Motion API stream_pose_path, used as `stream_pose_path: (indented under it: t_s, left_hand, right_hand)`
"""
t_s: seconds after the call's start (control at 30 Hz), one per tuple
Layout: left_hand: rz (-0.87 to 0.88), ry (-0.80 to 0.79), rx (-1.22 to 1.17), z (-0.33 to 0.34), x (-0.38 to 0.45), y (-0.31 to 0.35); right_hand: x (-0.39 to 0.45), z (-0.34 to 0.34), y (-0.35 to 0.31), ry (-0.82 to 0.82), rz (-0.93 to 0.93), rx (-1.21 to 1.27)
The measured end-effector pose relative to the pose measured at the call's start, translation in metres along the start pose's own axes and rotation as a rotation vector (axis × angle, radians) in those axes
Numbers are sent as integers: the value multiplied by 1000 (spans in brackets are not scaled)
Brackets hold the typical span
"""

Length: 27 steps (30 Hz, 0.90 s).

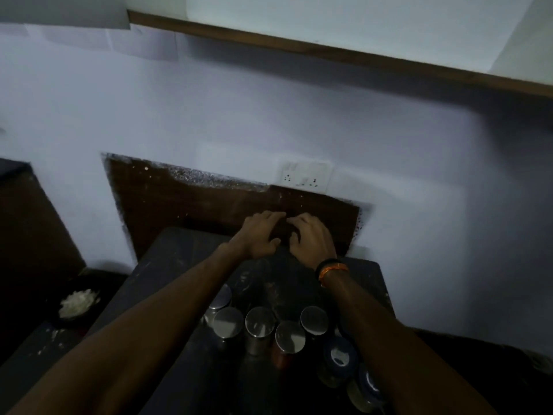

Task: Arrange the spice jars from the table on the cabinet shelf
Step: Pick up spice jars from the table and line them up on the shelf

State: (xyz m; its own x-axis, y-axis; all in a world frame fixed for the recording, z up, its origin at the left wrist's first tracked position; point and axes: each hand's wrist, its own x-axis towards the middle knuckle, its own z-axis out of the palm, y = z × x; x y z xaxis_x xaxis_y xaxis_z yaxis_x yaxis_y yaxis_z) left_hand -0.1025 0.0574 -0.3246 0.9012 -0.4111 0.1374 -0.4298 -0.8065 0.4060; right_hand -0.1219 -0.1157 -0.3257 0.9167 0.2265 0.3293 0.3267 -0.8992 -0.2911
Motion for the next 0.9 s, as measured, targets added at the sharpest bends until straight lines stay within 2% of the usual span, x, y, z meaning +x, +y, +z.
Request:
stream_pose_path:
  t_s: [0.2,0.4,0.5,0.63,0.7,0.9]
  left_hand:
    - [-105,-161,-51,52,-41,-25]
    - [-220,-212,-56,96,-77,-39]
    - [-235,-250,-45,111,-92,-45]
    - [-240,-287,-28,124,-106,-49]
    - [-235,-281,-31,130,-111,-50]
    - [-204,-242,-28,141,-122,-53]
  right_hand:
    - [-39,50,-2,-225,48,87]
    - [-85,94,-2,-349,128,147]
    - [-106,112,-4,-464,149,201]
    - [-124,130,-7,-574,138,158]
    - [-132,138,-8,-593,119,115]
    - [-142,152,-16,-485,117,49]
